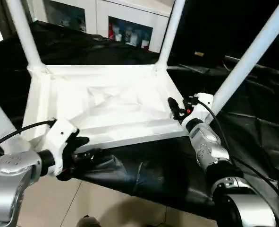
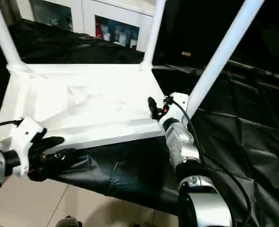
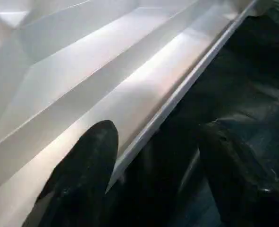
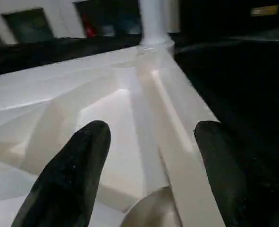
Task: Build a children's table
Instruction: Rotate table base
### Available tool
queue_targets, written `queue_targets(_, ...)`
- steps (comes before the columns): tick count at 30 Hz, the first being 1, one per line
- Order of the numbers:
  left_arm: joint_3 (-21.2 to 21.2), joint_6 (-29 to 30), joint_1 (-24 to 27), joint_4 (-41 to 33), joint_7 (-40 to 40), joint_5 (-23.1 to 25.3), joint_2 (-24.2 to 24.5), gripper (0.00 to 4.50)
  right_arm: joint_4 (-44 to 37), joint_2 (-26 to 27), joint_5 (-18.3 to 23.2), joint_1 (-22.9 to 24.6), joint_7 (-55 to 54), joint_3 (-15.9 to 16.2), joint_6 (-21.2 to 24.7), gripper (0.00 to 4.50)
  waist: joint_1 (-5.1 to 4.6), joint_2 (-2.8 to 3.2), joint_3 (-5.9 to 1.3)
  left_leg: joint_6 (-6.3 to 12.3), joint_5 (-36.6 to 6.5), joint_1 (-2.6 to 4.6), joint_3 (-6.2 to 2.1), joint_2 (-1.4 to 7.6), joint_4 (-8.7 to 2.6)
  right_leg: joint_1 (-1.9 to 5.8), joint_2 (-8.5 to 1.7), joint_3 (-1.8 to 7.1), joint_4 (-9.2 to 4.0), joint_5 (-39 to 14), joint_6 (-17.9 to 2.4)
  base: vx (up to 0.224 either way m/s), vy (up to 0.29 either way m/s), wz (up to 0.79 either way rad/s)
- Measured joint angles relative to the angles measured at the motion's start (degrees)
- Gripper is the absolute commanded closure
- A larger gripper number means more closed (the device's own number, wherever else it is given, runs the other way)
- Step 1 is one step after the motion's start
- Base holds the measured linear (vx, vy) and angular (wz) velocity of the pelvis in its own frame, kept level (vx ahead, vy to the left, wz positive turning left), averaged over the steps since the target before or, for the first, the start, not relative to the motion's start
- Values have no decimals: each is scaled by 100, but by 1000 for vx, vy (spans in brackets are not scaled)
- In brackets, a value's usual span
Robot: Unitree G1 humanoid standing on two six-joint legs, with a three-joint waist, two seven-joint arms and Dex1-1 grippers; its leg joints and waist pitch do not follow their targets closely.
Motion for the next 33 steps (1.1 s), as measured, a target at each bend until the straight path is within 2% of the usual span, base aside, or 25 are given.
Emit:
queue_targets(4,193,38,207,-4,97,-68,88,67,428,-322,-33,-169,-261,-165,-143,127,62,0,1,1,1,-27,-1,0,33,5,-3,8,14,0,-1,0,0,0)
queue_targets(7,153,-20,190,31,114,-122,141,50,673,-523,-68,-416,-358,-242,-256,127,40,5,2,2,1,-29,-2,1,46,5,-2,9,18,-1,1,0,0,0)
queue_targets(12,-110,-163,-40,188,128,-316,136,5,926,-875,-165,-700,-380,-246,-402,127,66,7,3,1,1,-36,-9,4,55,5,-1,1,25,-1,1,0,0,0)
queue_targets(17,-384,-676,-299,510,102,-417,136,2,1127,-1260,-186,-785,-488,-401,-490,127,150,15,8,3,2,-53,-13,6,74,7,-2,-4,27,-2,3,0,0,0)
queue_targets(19,-367,-867,-593,757,64,-413,134,2,1137,-1399,-182,-718,-284,-479,-508,127,189,45,17,12,8,-58,-9,5,79,8,-5,0,35,-2,3,0,0,0)
queue_targets(22,-396,-1149,-1188,1228,55,-376,55,2,1033,-1366,-222,-552,370,-376,-563,127,105,85,12,12,8,-48,-12,6,99,9,-6,6,64,-2,3,0,0,0)
queue_targets(24,-555,-1305,-1406,1460,57,-332,-4,2,974,-1141,-282,-461,723,-202,-582,127,1,107,9,12,7,-40,-14,6,100,9,-5,9,75,0,1,0,0,0)
queue_targets(26,-964,-1530,-1597,1835,57,-293,-108,2,853,-833,-298,-304,1105,-2,-582,127,-109,134,10,12,8,-44,-18,6,100,-16,-4,7,95,4,-2,0,0,0)
queue_targets(29,-1225,-1759,-1800,2283,52,-189,-171,2,590,-668,-432,-130,1422,271,-609,127,-154,144,14,-12,23,-60,-32,19,94,-44,10,-7,107,8,-8,0,0,0)
queue_targets(33,-1205,-1839,-1990,2400,-34,-269,-224,2,288,-460,-516,-69,1676,483,-642,127,-186,170,11,-16,25,-54,-24,32,95,-39,19,-3,101,7,-10,0,0,0)
